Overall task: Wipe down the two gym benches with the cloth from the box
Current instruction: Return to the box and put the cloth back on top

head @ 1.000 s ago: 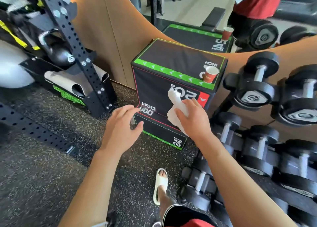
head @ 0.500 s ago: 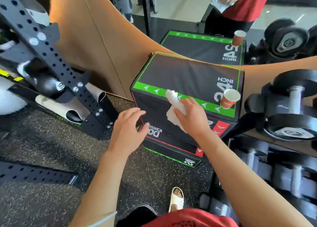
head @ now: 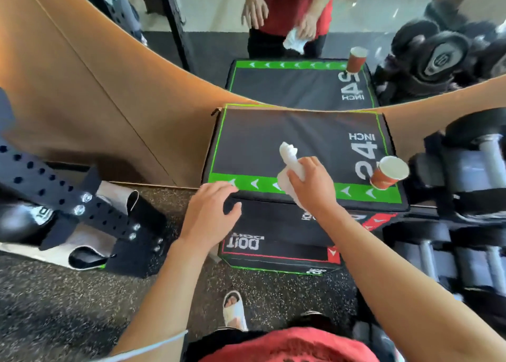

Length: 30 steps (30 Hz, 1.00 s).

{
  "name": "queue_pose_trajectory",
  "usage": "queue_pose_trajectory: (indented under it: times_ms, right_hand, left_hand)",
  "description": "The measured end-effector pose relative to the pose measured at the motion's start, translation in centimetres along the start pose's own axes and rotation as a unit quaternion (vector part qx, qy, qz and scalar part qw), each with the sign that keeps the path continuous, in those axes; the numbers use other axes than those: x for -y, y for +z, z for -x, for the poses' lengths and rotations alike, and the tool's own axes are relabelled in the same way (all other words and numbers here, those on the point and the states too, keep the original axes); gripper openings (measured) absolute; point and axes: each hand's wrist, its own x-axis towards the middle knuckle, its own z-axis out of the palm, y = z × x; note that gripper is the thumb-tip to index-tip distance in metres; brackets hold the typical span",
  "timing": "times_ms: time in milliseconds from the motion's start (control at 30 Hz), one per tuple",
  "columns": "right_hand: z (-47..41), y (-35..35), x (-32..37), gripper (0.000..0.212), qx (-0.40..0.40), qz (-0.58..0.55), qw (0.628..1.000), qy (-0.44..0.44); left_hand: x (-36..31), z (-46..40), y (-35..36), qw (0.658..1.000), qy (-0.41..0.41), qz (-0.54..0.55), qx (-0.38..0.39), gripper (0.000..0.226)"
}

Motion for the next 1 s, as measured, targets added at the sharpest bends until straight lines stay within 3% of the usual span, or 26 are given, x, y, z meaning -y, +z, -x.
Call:
queue_pose_trajectory:
  times_ms: [300, 500, 633, 833, 1000]
  right_hand:
    - [-4.5, 2.1, 0.9, 0.019, -0.006, -0.013, 0.994, 0.109]
    - [-7.5, 2.7, -1.8, 0.029, 0.028, -0.041, 0.987, 0.152]
    - [-8.5, 3.0, -4.5, 0.042, 0.093, -0.083, 0.983, 0.137]
    - [-8.7, 1.7, -8.1, 0.029, 0.142, -0.176, 0.967, 0.117]
    - [-8.6, 1.0, -9.4, 0.022, 0.152, -0.152, 0.969, 0.123]
  left_hand:
    - [1.6, -9.7, 1.9, 0.995, 0.071, 0.024, 0.071, 0.029]
    - [-0.4, -14.8, 6.4, 0.992, 0.059, 0.026, 0.112, 0.034]
    - [-2.1, -17.3, 9.5, 0.99, 0.026, 0.018, 0.136, 0.043]
    - [-4.1, -19.2, 13.2, 0.986, -0.022, -0.003, 0.163, 0.047]
    - [-5.0, -19.9, 14.5, 0.987, -0.033, -0.041, 0.154, 0.038]
